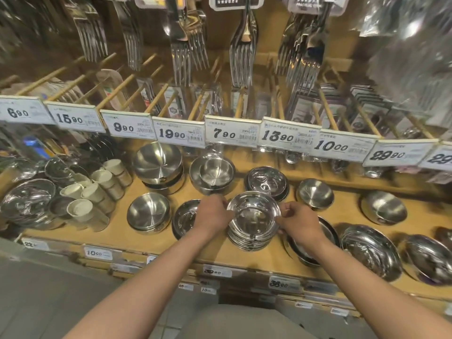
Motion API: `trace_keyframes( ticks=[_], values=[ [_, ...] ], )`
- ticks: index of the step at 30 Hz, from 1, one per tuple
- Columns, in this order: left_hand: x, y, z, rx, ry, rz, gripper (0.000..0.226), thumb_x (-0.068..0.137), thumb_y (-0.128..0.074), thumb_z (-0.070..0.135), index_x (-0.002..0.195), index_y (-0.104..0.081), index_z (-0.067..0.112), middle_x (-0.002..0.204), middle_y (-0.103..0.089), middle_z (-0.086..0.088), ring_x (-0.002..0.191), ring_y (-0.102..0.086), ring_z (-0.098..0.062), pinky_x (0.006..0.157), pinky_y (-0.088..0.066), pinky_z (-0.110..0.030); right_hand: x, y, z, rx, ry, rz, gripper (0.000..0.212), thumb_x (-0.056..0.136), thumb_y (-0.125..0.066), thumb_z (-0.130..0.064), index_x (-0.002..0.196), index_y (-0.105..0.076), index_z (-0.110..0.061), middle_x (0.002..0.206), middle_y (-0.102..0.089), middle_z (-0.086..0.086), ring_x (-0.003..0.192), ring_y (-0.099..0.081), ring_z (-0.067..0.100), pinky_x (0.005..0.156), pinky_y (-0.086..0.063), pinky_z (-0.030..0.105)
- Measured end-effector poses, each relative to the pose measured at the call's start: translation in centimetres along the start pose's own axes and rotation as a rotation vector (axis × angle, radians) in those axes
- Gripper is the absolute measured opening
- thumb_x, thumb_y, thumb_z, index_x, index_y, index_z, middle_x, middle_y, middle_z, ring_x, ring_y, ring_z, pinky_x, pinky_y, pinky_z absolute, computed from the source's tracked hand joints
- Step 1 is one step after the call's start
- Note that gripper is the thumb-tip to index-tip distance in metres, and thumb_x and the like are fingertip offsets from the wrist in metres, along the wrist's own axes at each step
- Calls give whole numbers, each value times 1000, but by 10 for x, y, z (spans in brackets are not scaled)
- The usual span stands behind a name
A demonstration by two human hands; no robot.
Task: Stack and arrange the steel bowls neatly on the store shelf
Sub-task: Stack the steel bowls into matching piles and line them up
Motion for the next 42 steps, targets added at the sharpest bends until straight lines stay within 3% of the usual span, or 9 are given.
trace_keyframes(
  ticks=[3,10,16,20,22,24,29,34,42],
  values=[
    [4,3,4,45,1,8,25,80,-75,20,66,-56,12,61,-51,1,58,-47,-16,46,-30,-25,-2,-4,-1,-55,18,13,9,81,-73,-5,78,-66,-11,68,-73,9,68,-72,28,75,-59,49],
    [9,2,2,83,-30,-51,18,87,-70,25,91,-63,10,78,-59,0,75,-56,-17,53,-35,-24,-6,-9,-2,-153,34,36,16,84,-71,-17,98,-66,-11,90,-72,5,89,-67,28,85,-54,46],
    [6,-1,4,86,-39,-47,10,85,-71,14,82,-67,6,73,-64,-3,70,-59,-21,49,-39,-23,-7,-13,2,-125,-14,31,13,86,-69,-27,92,-60,-20,98,-74,8,96,-69,29,92,-53,47],
    [6,1,5,99,-27,-9,12,80,-68,6,78,-72,-5,71,-68,-13,64,-58,-24,55,-46,-32,-5,-17,1,-233,-15,46,8,84,-67,-18,84,-69,-10,88,-73,13,86,-68,31,78,-55,38],
    [5,0,5,86,-21,8,14,81,-69,6,71,-70,-5,64,-62,-10,60,-55,-22,54,-45,-32,-3,-16,1,-235,-16,44,12,83,-67,-16,84,-72,-5,81,-71,12,79,-65,30,64,-50,33],
    [3,-1,5,43,-14,-2,16,82,-71,7,77,-72,-8,69,-69,-14,63,-64,-27,60,-56,-37,-3,-13,-1,-227,-3,45,12,84,-67,-15,84,-73,-5,78,-69,10,74,-62,26,58,-43,30],
    [-2,-2,1,-11,19,-13,17,87,-71,8,86,-73,-9,85,-75,-19,83,-74,-34,73,-62,-47,0,-9,-6,-248,28,30,15,83,-66,-11,69,-69,-7,69,-64,9,66,-55,23,63,-46,33],
    [-4,-4,-1,-52,49,0,11,87,-70,7,87,-72,-4,90,-74,-17,80,-72,-29,76,-62,-45,1,-12,-3,-239,21,44,40,82,-65,-8,51,-44,-21,55,-47,-3,53,-42,15,48,-31,28],
    [-6,-3,-1,3,16,-17,23,93,-67,20,109,-68,4,98,-73,-9,84,-70,-24,76,-58,-38,-5,-7,1,-147,51,-8,23,88,-63,-17,66,-62,-10,67,-62,9,69,-56,24,61,-41,32]
  ],
)
Point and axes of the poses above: each hand's wrist, its own x-axis towards the middle knuckle, its own y-axis out of the back of the hand, z = x × y, the point moved 1 cm from there along x, towards the middle knuckle
